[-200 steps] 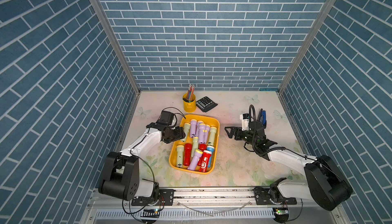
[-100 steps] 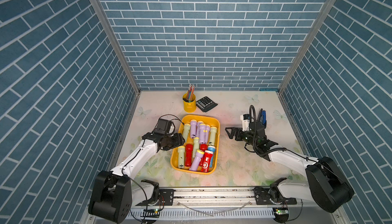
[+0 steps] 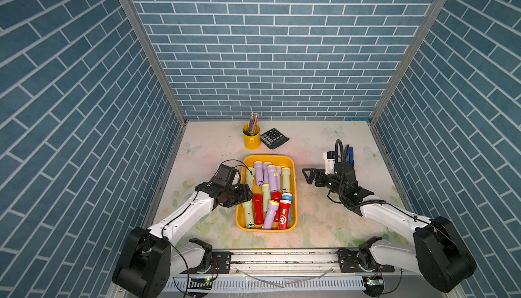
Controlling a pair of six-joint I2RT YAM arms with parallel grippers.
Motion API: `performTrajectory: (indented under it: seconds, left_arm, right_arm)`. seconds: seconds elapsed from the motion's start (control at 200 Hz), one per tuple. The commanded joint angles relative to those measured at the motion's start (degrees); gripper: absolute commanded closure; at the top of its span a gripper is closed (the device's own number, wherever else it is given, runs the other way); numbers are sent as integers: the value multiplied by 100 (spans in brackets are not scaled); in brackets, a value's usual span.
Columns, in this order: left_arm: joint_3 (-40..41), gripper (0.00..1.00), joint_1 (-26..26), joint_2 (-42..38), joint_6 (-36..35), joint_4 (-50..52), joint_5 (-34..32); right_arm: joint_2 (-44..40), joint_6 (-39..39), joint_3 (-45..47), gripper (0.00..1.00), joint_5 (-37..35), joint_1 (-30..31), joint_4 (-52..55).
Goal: Put the flashlights into the storage boxes
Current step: Move the storage box to the center of the board, then reset both arms
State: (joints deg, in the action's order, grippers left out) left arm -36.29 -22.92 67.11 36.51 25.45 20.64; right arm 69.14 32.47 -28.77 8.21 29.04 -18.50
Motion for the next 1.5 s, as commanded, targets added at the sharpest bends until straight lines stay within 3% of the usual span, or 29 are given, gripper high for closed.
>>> performTrajectory:
  seconds: [0.0,0.15,0.275,0.43,0.685,0.735,0.9,0.995,1.125,1.22,1.325,1.4,1.46,1.495]
  left_arm:
    - [83,32,-90,-149,71,-200,116]
    - [-8,30,-83,-374,-7,67,-281]
    - [-275,27,125,-616,-273,338,-1115]
    - [-337,19,402,-945,-749,-32,-2329]
    - [114,7,525,-1160,-1893,-1272,-4224]
    - [349,1,525,-1246,-2199,-1753,-4498]
    - [1261,0,534,-1542,-2826,-3370,-5432]
    - [1563,0,572,-1509,-3322,-4136,-5502]
    - [1843,0,725,-952,-3834,-5087,-5439]
    - [2234,0,934,-265,-3768,-6331,-4971]
    - [2186,0,1081,423,-3893,-7248,-4320]
    - [1700,0,1120,704,-4133,-6629,-4090]
    - [1861,0,1071,1080,-4829,-7560,-3834]
    - [2045,0,1161,1414,-4746,-8345,-3850]
  right_arm:
    - [-162,-206,153,1,-183,-61,42]
    - [-350,-379,154,1,-350,-151,269]
    - [-599,-735,100,1,-1154,-294,715]
    - [-841,-1457,-9,1,-1884,-630,952]
    - [-381,-2117,-256,1,-2373,-1664,709]
    - [-270,-2250,-233,1,-2513,-1778,512]
    - [-21,-2685,-59,1,-2953,-1952,-137]
    - [136,-2676,101,1,-3329,-2038,-502]
    - [451,-2726,355,1,-3187,-2154,-1125]
    - [808,-2874,696,1,-2900,-2236,-2104]
    - [838,-3073,654,1,-2493,-2305,-2074]
    - [877,-3239,829,1,-2383,-2349,-2534]
    - [1102,-3386,1093,1,-2229,-2424,-3395]
    - [1343,-3274,1176,1,-2200,-2518,-3703]
